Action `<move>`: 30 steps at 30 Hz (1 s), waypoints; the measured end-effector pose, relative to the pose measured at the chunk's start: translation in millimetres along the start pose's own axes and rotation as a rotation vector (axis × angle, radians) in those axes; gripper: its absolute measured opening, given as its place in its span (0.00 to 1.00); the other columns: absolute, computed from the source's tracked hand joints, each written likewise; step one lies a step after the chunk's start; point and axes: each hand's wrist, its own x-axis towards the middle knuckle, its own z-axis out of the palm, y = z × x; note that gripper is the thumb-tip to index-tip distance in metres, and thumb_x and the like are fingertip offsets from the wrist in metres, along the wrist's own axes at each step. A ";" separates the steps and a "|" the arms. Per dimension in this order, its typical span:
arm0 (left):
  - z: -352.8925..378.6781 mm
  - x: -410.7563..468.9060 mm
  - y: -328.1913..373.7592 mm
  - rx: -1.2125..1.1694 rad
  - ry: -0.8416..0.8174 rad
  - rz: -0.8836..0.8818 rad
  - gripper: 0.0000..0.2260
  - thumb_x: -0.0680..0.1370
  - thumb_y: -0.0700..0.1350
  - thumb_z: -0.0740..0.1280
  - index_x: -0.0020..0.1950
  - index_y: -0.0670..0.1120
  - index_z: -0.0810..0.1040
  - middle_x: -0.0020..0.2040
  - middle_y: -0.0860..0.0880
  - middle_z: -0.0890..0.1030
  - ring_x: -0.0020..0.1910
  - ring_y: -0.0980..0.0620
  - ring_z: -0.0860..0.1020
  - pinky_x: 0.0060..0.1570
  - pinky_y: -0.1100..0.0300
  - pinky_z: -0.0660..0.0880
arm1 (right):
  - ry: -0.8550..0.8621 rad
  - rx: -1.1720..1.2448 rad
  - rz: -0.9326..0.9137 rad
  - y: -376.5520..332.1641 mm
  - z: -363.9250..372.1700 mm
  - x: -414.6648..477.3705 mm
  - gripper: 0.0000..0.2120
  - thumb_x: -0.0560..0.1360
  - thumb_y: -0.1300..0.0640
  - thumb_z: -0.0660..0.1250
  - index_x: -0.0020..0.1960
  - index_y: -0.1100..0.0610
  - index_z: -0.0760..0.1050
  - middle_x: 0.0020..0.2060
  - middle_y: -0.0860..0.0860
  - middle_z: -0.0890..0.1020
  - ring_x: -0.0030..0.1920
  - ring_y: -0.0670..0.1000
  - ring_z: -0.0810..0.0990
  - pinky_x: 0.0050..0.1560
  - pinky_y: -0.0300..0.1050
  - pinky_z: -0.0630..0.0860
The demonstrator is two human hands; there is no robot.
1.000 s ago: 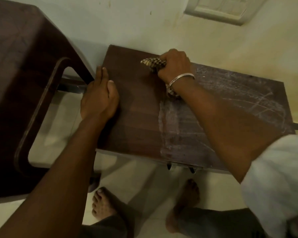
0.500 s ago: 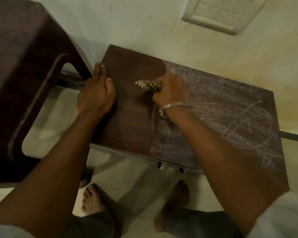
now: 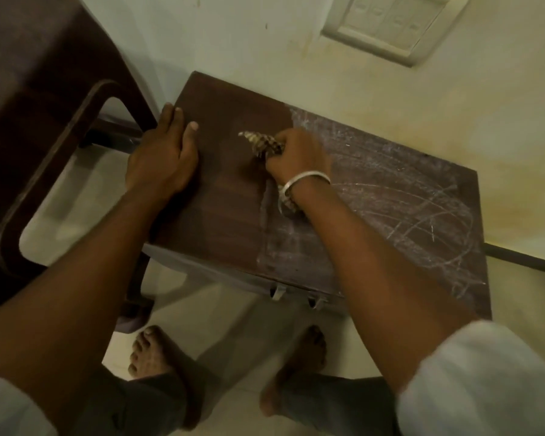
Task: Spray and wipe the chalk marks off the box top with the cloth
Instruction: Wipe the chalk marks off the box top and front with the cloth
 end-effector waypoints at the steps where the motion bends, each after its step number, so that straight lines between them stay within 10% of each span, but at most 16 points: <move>1: -0.5 -0.4 0.8 0.003 -0.005 0.001 0.29 0.84 0.61 0.43 0.80 0.48 0.56 0.81 0.48 0.54 0.75 0.38 0.64 0.70 0.40 0.63 | -0.012 -0.007 0.032 -2.2 -4.5 9.3 0.04 0.68 0.53 0.69 0.37 0.52 0.79 0.34 0.51 0.79 0.41 0.56 0.81 0.35 0.44 0.72; 10: -0.2 -19.5 -13.3 0.083 -0.015 0.072 0.30 0.83 0.62 0.44 0.79 0.46 0.58 0.80 0.43 0.57 0.73 0.36 0.65 0.70 0.39 0.65 | -0.027 0.020 0.026 -1.6 0.9 -13.4 0.03 0.68 0.53 0.70 0.38 0.52 0.79 0.36 0.51 0.80 0.40 0.56 0.81 0.35 0.44 0.73; 17: 2.5 -69.9 -13.9 0.221 0.008 0.192 0.30 0.83 0.61 0.44 0.79 0.45 0.60 0.81 0.44 0.53 0.81 0.46 0.48 0.77 0.43 0.41 | 0.011 -0.021 -0.006 -3.1 9.5 -50.3 0.07 0.68 0.59 0.71 0.45 0.54 0.82 0.45 0.53 0.81 0.46 0.57 0.80 0.39 0.44 0.74; 30: 20.3 -107.7 12.7 0.252 0.074 0.290 0.28 0.82 0.55 0.47 0.81 0.45 0.55 0.82 0.45 0.46 0.81 0.47 0.43 0.78 0.41 0.43 | 0.001 -0.036 -0.028 -6.2 10.0 -80.8 0.07 0.69 0.57 0.69 0.47 0.53 0.81 0.46 0.52 0.80 0.47 0.55 0.78 0.38 0.43 0.70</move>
